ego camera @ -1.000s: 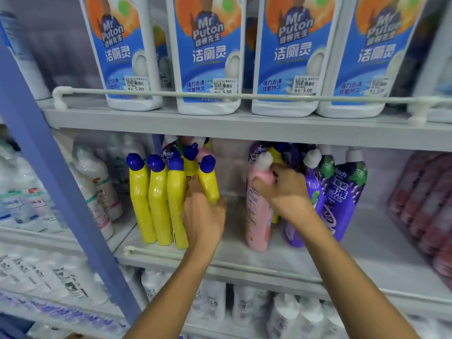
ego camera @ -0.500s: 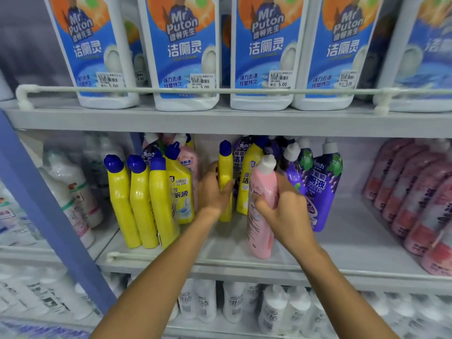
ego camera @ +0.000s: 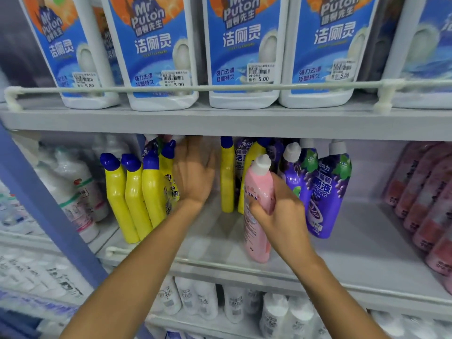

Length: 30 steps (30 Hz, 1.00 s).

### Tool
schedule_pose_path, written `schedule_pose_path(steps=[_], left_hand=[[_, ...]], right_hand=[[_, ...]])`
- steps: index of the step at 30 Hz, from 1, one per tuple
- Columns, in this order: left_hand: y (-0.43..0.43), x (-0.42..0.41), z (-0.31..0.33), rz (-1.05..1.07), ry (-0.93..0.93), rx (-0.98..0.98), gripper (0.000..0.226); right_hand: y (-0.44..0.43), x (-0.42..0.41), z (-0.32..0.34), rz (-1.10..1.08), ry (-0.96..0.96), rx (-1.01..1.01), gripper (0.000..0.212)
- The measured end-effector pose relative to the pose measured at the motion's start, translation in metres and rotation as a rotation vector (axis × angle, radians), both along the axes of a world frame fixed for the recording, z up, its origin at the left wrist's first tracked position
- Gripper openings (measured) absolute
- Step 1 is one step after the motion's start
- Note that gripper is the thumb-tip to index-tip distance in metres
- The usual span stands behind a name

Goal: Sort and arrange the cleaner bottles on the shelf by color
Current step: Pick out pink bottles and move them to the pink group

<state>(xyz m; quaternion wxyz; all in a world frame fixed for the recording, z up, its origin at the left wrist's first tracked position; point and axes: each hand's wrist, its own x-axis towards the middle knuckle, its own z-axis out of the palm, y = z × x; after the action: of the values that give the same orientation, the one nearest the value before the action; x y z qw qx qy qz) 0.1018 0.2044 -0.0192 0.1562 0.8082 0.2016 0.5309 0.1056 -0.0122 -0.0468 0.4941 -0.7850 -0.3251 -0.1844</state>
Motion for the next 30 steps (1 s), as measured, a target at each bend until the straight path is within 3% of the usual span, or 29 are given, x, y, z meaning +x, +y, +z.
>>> schedule_pose_path(steps=[3, 8, 11, 14, 21, 26, 30], left_hand=[[0.015, -0.005, 0.021, 0.105, -0.008, -0.01, 0.045], [0.012, -0.011, 0.05, 0.1, -0.059, 0.038, 0.021], [0.019, -0.011, 0.053, 0.092, 0.238, -0.28, 0.023], [0.032, -0.004, 0.059, 0.171, 0.477, -0.282, 0.02], [0.025, 0.0, 0.036, 0.352, 0.47, -0.176, 0.047], [0.012, -0.005, 0.027, 0.374, 0.413, -0.04, 0.039], [0.013, -0.009, 0.027, 0.245, 0.368, -0.104, 0.032]], right_hand=[[-0.001, 0.003, -0.002, 0.022, 0.002, 0.011, 0.053], [-0.003, 0.008, -0.004, 0.05, 0.0, 0.026, 0.053], [-0.003, 0.009, -0.005, 0.072, 0.004, 0.039, 0.05], [-0.003, 0.009, -0.004, 0.083, -0.009, 0.039, 0.048], [-0.005, 0.01, -0.006, 0.1, -0.009, 0.038, 0.051], [-0.006, 0.01, -0.003, 0.104, -0.01, 0.032, 0.049], [-0.008, 0.011, -0.001, 0.098, -0.014, 0.011, 0.045]])
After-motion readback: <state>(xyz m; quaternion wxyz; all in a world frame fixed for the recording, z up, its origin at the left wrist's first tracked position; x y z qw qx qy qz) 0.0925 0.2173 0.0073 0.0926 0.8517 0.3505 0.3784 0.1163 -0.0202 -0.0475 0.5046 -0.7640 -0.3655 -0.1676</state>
